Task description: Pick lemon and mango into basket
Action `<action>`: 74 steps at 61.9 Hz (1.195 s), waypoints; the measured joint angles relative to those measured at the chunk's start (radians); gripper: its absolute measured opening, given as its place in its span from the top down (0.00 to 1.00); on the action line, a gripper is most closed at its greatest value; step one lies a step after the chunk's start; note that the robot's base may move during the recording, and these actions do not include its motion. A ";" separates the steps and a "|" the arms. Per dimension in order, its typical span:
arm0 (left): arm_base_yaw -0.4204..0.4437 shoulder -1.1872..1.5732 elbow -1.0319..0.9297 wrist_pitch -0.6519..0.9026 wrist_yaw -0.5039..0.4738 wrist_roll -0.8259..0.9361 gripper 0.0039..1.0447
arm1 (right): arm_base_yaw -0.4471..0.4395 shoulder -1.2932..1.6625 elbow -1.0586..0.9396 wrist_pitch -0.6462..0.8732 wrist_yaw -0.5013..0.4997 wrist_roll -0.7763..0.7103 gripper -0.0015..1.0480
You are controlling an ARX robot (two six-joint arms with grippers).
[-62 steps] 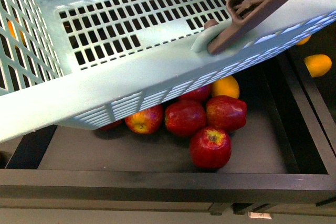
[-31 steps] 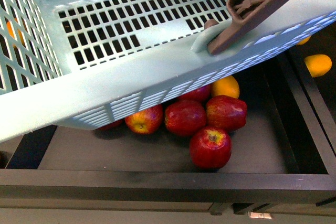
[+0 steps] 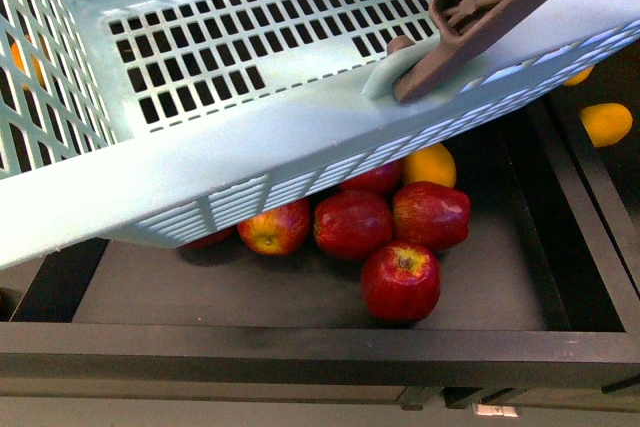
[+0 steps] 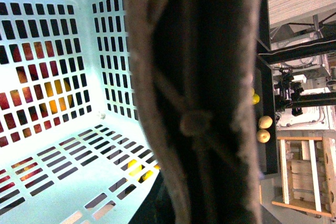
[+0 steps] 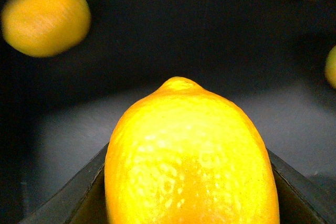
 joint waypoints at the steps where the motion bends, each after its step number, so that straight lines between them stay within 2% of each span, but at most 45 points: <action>1: 0.000 0.000 0.000 0.000 0.000 0.000 0.96 | -0.002 -0.022 -0.011 0.001 -0.010 0.006 0.38; 6: 0.000 0.000 0.000 0.000 0.000 0.000 0.96 | -0.006 -0.228 -0.116 0.001 -0.087 0.058 0.38; 13: 0.000 0.000 0.000 0.000 0.000 0.000 0.96 | 0.017 -0.452 -0.211 -0.040 -0.144 0.117 0.38; 25: 0.000 0.000 0.000 0.000 0.000 0.000 0.96 | 0.130 -0.803 -0.266 -0.145 -0.131 0.224 0.38; 37: 0.000 0.000 0.000 0.000 0.000 0.000 0.96 | 0.340 -0.962 -0.222 -0.188 0.002 0.309 0.38; 50: 0.000 0.000 0.000 0.000 0.000 0.000 0.96 | 0.631 -0.877 -0.145 -0.159 0.188 0.283 0.38; 53: 0.000 0.000 0.000 0.000 0.000 0.000 0.96 | 0.675 -0.841 -0.130 -0.145 0.218 0.278 0.38; 65: 0.000 0.000 0.000 0.000 -0.002 0.000 0.96 | 0.740 -0.734 -0.104 -0.111 0.262 0.270 0.37; 74: 0.000 0.000 0.000 0.000 0.001 0.000 0.96 | 0.740 -0.699 -0.103 -0.087 0.269 0.272 0.18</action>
